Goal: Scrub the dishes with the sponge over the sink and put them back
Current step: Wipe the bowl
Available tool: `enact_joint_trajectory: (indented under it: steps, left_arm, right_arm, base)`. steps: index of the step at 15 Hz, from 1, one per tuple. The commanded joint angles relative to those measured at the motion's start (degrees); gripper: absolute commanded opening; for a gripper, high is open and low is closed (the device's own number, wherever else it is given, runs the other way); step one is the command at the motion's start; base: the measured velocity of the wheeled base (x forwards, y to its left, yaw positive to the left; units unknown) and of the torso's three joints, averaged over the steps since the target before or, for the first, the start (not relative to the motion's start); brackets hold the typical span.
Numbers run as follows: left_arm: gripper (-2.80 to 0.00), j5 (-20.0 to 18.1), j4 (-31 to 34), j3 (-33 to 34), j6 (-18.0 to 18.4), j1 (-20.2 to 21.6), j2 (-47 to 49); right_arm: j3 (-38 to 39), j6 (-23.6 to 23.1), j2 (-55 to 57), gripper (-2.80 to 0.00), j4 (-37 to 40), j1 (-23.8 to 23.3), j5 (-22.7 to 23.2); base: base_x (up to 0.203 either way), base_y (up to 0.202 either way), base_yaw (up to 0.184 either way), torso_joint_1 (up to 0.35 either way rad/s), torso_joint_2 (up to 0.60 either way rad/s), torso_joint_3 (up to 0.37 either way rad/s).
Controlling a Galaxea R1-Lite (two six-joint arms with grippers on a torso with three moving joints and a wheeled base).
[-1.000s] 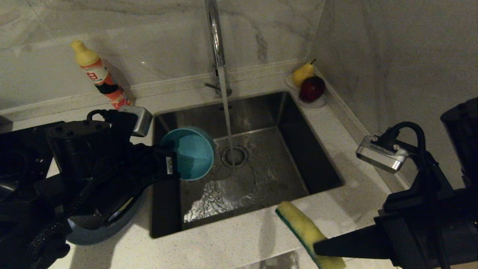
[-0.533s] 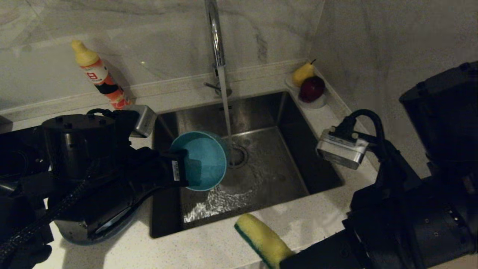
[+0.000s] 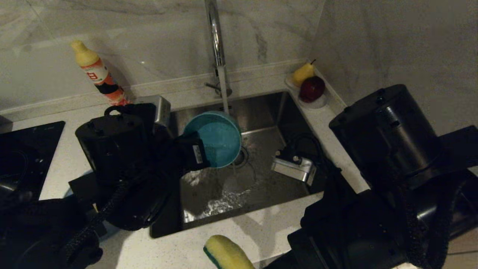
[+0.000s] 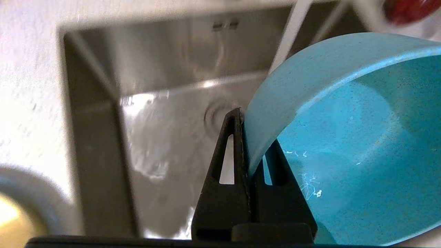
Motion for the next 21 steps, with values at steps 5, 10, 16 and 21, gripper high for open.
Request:
enact_joint_trajectory:
  steps: [5,10,16,21]
  left_arm:
    - [-2.8,0.5,-6.9,1.1,2.1,-1.7,5.0]
    - [-2.8,0.4,-9.8,2.7,2.2,-1.6,5.4]
    - [-2.8,0.4,-11.0,2.5,3.1,-1.0,5.2]
    - [-2.8,0.5,-12.7,3.1,3.4,0.9,5.2]
  right_arm:
    - [-5.7,1.9,6.2,-2.8,-0.1,-0.6,0.3]
    - [-14.6,7.9,11.0,-2.8,-0.1,-5.2,0.3]
    - [-15.5,10.0,11.0,-2.8,-0.1,-8.2,0.5]
    - [-14.8,10.1,8.4,-2.8,0.0,-12.2,3.1]
  base:
    - [0.0,0.0,0.0,0.0,0.0,0.0]
    - [0.0,0.0,0.0,0.0,0.0,0.0]
    - [0.0,0.0,0.0,0.0,0.0,0.0]
    - [0.0,0.0,0.0,0.0,0.0,0.0]
